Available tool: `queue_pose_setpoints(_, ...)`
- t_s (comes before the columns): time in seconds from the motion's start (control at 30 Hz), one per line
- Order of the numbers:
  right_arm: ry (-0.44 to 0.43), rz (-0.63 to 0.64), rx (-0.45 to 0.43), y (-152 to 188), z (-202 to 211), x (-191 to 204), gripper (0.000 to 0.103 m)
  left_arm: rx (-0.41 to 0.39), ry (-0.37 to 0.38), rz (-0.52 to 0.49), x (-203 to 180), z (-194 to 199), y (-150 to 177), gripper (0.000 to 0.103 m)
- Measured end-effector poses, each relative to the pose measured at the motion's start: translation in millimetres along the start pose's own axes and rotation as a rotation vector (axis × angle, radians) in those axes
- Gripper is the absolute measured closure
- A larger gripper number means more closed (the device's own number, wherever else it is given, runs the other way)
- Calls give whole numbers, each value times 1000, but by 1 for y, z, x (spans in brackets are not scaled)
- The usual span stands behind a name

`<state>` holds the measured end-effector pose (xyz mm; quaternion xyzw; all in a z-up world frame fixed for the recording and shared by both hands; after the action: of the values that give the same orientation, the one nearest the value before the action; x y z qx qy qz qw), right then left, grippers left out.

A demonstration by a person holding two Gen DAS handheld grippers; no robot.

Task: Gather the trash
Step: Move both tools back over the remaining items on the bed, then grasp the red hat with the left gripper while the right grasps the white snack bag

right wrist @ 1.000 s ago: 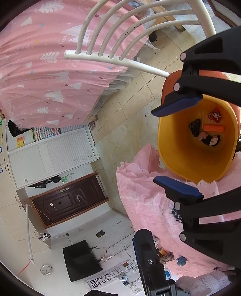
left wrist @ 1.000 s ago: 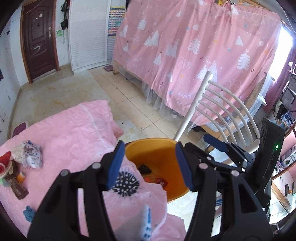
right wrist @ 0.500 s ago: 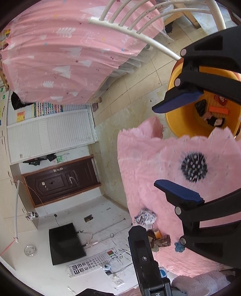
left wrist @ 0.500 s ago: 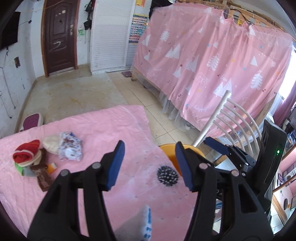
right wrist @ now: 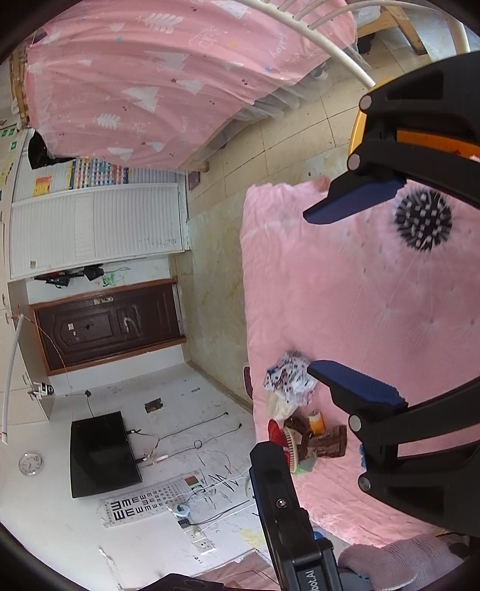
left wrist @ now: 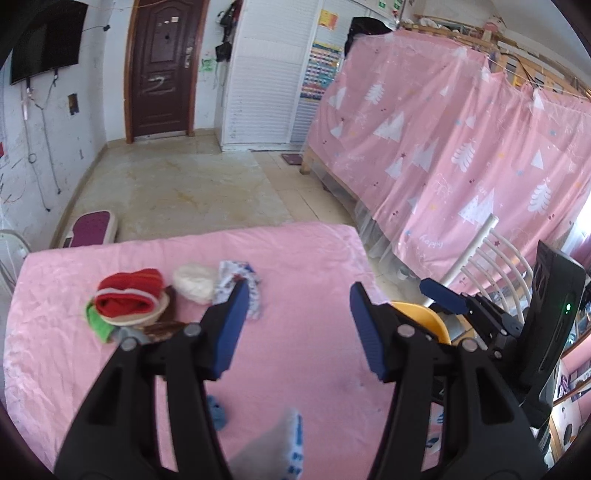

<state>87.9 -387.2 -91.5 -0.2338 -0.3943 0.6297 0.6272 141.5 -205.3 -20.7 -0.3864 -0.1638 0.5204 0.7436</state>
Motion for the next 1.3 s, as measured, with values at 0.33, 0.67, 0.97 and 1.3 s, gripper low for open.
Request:
queue_pose_setpoints(0.33, -33, 56, 43, -6, -37, 48, 35, -5, -74, 62, 64, 8, 1, 49)
queue_pose_setpoints(0.67, -75, 98, 79, -16, -75, 83, 34, 19, -159, 142, 129, 4, -5, 47)
queue_pose_setpoints(0.97, -104, 91, 142, -15, -112, 93, 32, 66, -186, 177, 158, -11, -2, 45)
queue_pose_setpoints(1.3, -116, 61, 196, -11, -144, 95, 28, 139, -141, 156, 160, -43, 8, 38)
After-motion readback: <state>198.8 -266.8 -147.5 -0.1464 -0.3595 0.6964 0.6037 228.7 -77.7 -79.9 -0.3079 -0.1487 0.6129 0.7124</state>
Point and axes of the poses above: each gripper's, at about its wrist camera, not at the fingertips, and z roughly against the way its jaws point, x to its left, y to its underside, the point moved 7 cm from there along -z, roughly the way its jaws point, and after that the axes turned 4 degrees about -z, right-handed, at the moved point
